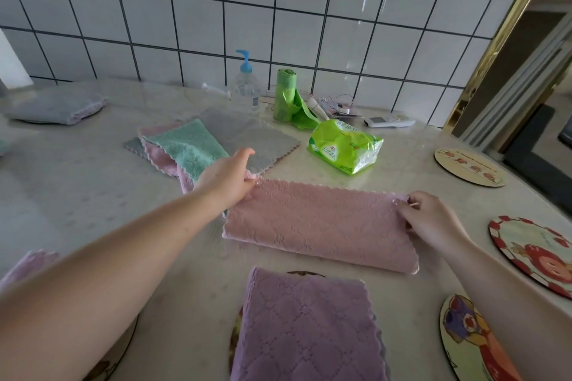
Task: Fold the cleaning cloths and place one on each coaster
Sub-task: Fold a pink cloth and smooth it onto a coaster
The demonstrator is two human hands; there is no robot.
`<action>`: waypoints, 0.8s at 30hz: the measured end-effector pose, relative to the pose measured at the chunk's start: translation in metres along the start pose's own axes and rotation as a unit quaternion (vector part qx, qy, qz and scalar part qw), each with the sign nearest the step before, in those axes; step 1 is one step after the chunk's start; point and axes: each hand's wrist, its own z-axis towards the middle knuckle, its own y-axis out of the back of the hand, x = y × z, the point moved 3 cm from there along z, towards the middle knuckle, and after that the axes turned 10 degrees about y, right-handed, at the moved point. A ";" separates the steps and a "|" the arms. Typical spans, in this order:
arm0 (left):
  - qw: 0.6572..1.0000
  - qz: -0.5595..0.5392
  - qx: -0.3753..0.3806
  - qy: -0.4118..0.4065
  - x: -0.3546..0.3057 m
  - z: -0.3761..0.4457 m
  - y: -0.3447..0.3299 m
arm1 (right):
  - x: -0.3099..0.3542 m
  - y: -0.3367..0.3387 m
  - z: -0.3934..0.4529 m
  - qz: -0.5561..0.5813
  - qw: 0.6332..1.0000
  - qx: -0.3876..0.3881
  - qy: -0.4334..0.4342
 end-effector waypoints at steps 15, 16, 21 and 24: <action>0.969 0.085 0.106 -0.205 -0.082 -0.052 -0.058 | 0.096 -0.070 -0.023 -0.196 0.948 0.155 0.195; 0.968 0.098 0.112 -0.202 -0.078 -0.056 -0.061 | 0.090 -0.075 -0.027 -0.197 0.948 0.162 0.188; 0.954 0.184 0.144 -0.190 -0.059 -0.063 -0.054 | 0.059 -0.063 -0.040 -0.248 0.945 0.164 0.138; 0.952 0.204 0.156 -0.165 -0.051 -0.061 -0.047 | 0.045 -0.048 -0.046 -0.251 0.950 0.159 0.098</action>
